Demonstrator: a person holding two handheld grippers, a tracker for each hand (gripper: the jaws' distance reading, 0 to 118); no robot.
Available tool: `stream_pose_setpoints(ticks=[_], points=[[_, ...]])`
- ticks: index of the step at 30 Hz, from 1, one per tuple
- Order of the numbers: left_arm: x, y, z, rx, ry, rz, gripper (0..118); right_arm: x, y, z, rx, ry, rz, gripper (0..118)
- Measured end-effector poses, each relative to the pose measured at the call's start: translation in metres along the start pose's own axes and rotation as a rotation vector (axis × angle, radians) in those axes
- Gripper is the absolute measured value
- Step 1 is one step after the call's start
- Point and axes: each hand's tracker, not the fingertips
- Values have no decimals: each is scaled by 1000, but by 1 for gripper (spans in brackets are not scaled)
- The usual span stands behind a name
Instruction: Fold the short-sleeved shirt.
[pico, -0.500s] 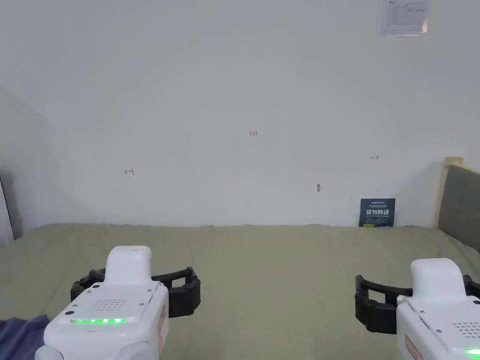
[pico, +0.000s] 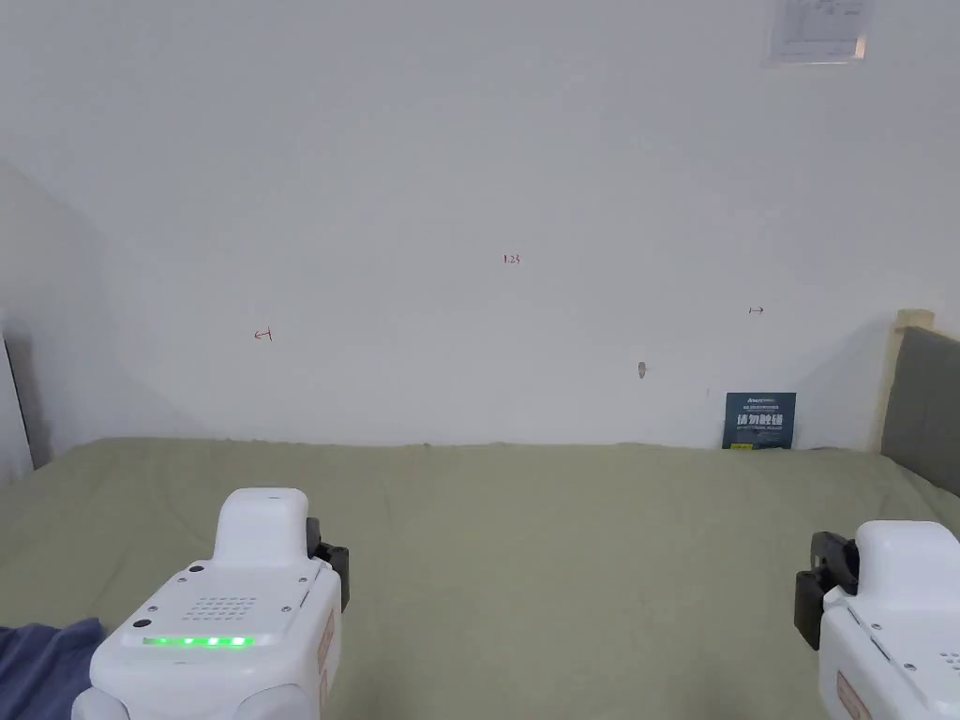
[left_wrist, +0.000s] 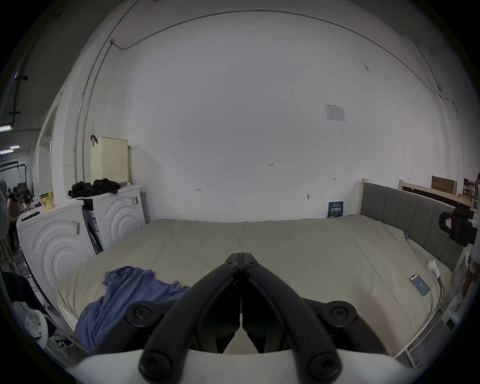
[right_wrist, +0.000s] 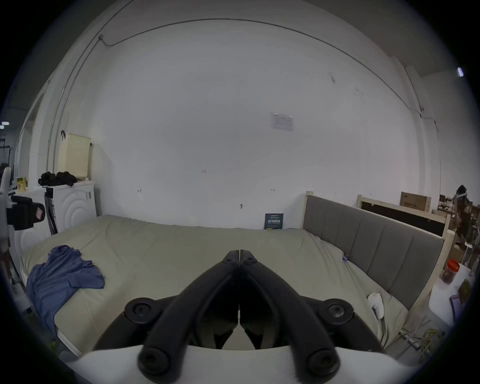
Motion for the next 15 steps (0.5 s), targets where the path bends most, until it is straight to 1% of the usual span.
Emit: stream_pose_setpoints(ticks=[2,4,5,6,8,11,15], points=[[0,-4,1,-7,-4,-3,0,13,12,5,-3,-9,8,0],[2,0,3,-9,-10,0,0,7,7,6,-11,-5,0,0],[1,-2,4,-15,-11,-2,0,16,12,4,-13,-4,-4,0],[0,-4,5,-19,-13,-3,0,17,13,3,-19,-5,-1,0],[-3,-2,2,-27,-12,-5,0,6,7,3,-23,1,4,0],[-13,-4,2,-39,11,-6,0,-27,-10,9,-36,25,20,0],[-48,-7,10,-60,84,4,0,-71,-19,6,-48,110,14,0]])
